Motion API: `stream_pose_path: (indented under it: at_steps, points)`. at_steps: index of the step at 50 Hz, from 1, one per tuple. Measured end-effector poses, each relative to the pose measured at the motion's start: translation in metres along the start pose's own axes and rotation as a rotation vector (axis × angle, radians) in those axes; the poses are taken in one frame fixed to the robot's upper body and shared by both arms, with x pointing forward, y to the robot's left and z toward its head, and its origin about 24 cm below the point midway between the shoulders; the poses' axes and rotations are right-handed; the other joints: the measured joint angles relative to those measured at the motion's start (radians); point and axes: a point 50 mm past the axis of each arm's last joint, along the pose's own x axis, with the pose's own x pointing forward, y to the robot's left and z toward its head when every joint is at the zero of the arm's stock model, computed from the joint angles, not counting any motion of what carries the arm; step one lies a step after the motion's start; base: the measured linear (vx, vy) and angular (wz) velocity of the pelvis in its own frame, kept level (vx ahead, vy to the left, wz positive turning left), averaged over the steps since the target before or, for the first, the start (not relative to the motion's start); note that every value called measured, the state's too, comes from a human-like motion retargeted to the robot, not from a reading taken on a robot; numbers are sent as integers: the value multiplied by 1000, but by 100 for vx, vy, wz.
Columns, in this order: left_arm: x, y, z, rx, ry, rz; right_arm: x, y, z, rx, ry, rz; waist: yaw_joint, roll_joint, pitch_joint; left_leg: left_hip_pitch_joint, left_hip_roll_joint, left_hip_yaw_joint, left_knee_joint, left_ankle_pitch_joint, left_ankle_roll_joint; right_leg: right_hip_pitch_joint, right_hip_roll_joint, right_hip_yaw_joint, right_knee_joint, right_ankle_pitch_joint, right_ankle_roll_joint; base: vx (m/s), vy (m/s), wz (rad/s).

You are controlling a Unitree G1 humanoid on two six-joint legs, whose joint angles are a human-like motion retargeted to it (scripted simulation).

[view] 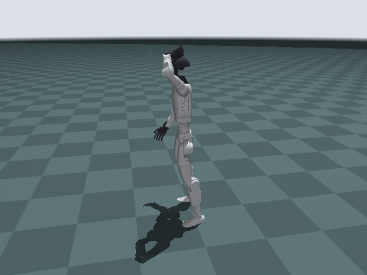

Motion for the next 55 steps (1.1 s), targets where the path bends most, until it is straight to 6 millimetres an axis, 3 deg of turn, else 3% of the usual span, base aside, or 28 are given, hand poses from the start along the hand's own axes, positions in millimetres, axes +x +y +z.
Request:
stream_pose_path:
  at_steps: [9, 20, 35, 47, 55]
  points:
    - [4, -1, 3, 8, -41, -5, -4, -6, -11, -93, 18, -3, -7, 3, -1, 2, 6, 8, 1, -2, -3, -2, 6, 6, 0, -1, 0, 0, 0, 0]
    - [2, -3, 5, 15, -56, -28, -6, -13, -18, -87, 40, -16, -17, 6, 4, 0, 10, 13, 2, -2, -4, -7, 11, 11, 0, 0, 0, 0, 0, 0]
    - [-5, -8, 5, 49, -47, -60, -6, -6, -23, -64, 70, -5, -22, -6, 34, 3, 6, 8, 7, -2, 4, -2, 6, 9, 5, 0, 0, 0, 0, 0]
    - [-28, -22, 8, 7, 24, -134, -7, -3, -24, -72, 62, 4, -33, -27, 63, 6, 8, 7, 12, 0, 10, 3, 7, 10, 7, 4, 0, 0, 0, 0]
    - [-59, -33, 7, -214, 305, -118, -4, 1, -19, -4, 62, -39, -40, -50, 71, 16, 6, 13, 11, 1, 23, 5, 6, 18, 10, 5, 0, 0, 0, 0]
